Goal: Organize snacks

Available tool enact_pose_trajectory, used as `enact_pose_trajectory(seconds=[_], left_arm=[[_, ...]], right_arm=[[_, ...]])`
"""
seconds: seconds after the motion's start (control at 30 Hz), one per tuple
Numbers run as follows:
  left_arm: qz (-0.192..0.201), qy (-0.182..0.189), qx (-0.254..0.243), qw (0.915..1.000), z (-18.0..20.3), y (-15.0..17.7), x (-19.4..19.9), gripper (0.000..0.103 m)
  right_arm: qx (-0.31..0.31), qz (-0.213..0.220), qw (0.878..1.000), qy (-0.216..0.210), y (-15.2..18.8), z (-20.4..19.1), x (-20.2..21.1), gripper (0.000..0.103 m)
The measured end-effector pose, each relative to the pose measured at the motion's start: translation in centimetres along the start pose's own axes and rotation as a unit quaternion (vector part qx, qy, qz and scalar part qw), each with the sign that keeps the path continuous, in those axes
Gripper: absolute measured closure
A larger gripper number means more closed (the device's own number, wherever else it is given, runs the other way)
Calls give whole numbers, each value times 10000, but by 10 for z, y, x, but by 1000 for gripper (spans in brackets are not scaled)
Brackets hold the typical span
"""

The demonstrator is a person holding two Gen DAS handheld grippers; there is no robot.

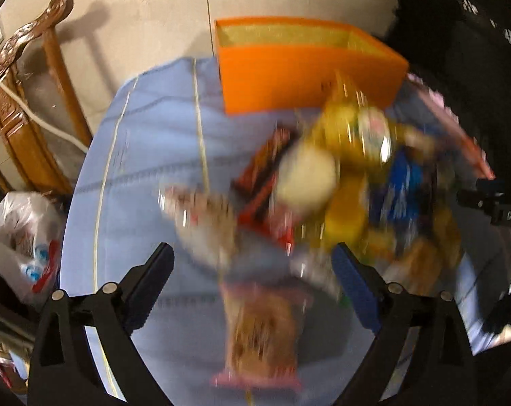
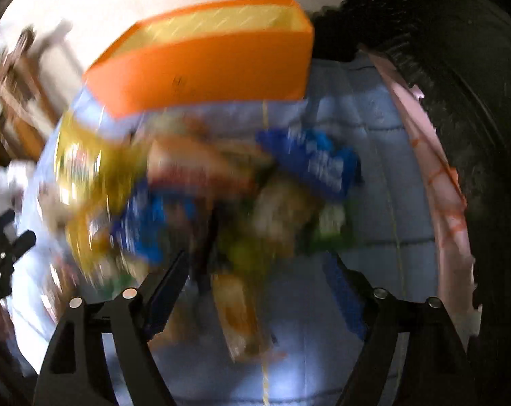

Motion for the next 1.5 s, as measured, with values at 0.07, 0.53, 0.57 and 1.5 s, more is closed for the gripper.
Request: enact_pose_trajectory(seconds=[0.07, 0.53, 0.57, 1.5], left_arm=[[-38, -61, -37, 10000, -1, 25, 3, 11], [-189, -284, -179, 9993, 28, 63, -21, 11], [-218, -328, -272, 9989, 31, 67, -27, 11], [-222, 624, 227, 9975, 19, 88, -14, 52]], right_arm=[[-16, -163, 9999, -19, 18, 2, -7, 22], [206, -663, 9976, 86, 58, -3, -46, 50], [259, -651, 9974, 136, 58, -3, -50, 50], [-239, -219, 9979, -567, 51, 16, -18, 69]])
Point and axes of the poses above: each gripper's, at about its wrist camera, not at the fingertips, and x roughly against the way its jaws point, z to its right, y to its underside, the point moved 10 cm from there along -x, roughly the way its jaws point, and after that the axes turned 15 degrees about -y, right-handed, at the moved point
